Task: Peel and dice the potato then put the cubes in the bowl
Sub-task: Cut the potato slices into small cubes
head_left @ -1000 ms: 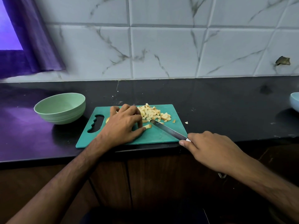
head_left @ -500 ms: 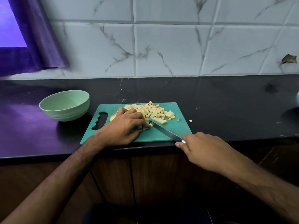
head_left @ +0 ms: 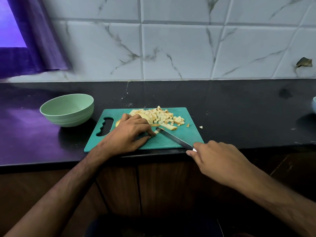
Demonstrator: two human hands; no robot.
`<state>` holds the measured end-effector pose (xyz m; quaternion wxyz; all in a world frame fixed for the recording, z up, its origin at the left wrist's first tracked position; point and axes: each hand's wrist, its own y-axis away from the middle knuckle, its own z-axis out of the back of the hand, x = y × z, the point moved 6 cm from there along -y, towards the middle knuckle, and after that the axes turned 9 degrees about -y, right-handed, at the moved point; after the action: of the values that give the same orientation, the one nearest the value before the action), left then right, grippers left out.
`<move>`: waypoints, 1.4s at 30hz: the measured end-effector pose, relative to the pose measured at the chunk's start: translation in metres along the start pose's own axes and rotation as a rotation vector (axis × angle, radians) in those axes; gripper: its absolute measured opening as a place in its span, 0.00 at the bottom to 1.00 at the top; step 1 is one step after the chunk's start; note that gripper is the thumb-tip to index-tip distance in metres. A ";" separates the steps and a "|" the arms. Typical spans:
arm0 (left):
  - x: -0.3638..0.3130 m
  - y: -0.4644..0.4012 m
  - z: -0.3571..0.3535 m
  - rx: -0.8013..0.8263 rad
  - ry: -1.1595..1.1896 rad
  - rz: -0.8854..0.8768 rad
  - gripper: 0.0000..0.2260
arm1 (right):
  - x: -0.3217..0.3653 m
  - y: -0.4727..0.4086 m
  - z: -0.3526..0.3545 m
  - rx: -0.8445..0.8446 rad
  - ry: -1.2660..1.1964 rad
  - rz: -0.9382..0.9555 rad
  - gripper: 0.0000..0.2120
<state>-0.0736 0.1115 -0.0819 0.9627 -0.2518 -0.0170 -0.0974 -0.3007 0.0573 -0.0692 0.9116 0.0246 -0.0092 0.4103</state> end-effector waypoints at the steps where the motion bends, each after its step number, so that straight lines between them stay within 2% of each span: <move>1: 0.000 0.000 0.000 0.003 0.004 0.001 0.13 | 0.001 -0.001 -0.001 -0.002 -0.001 0.001 0.16; 6: -0.002 0.000 0.003 -0.012 0.012 0.000 0.13 | 0.006 -0.012 0.002 -0.010 0.010 0.028 0.17; 10: -0.003 0.002 0.006 -0.050 -0.033 0.010 0.03 | 0.000 -0.012 0.011 -0.011 -0.020 0.006 0.18; 12: -0.003 0.003 0.006 -0.054 -0.044 0.015 0.02 | -0.002 -0.006 0.011 -0.018 -0.014 0.003 0.19; 24: -0.001 0.002 0.004 -0.034 -0.006 0.036 0.05 | 0.012 -0.018 -0.001 -0.003 -0.007 0.049 0.17; 27: -0.001 0.004 0.006 -0.053 -0.033 0.048 0.03 | 0.008 -0.019 0.006 -0.024 -0.011 0.042 0.18; 33: 0.002 0.004 0.005 -0.056 -0.040 0.083 0.05 | 0.002 -0.005 0.008 -0.037 0.011 0.047 0.20; 42: 0.006 0.004 0.004 -0.045 -0.031 0.102 0.06 | 0.021 -0.016 -0.001 -0.073 0.017 0.086 0.17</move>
<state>-0.0665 0.1159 -0.0804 0.9602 -0.2753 -0.0168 -0.0449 -0.2752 0.0625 -0.0704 0.8934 -0.0128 -0.0176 0.4488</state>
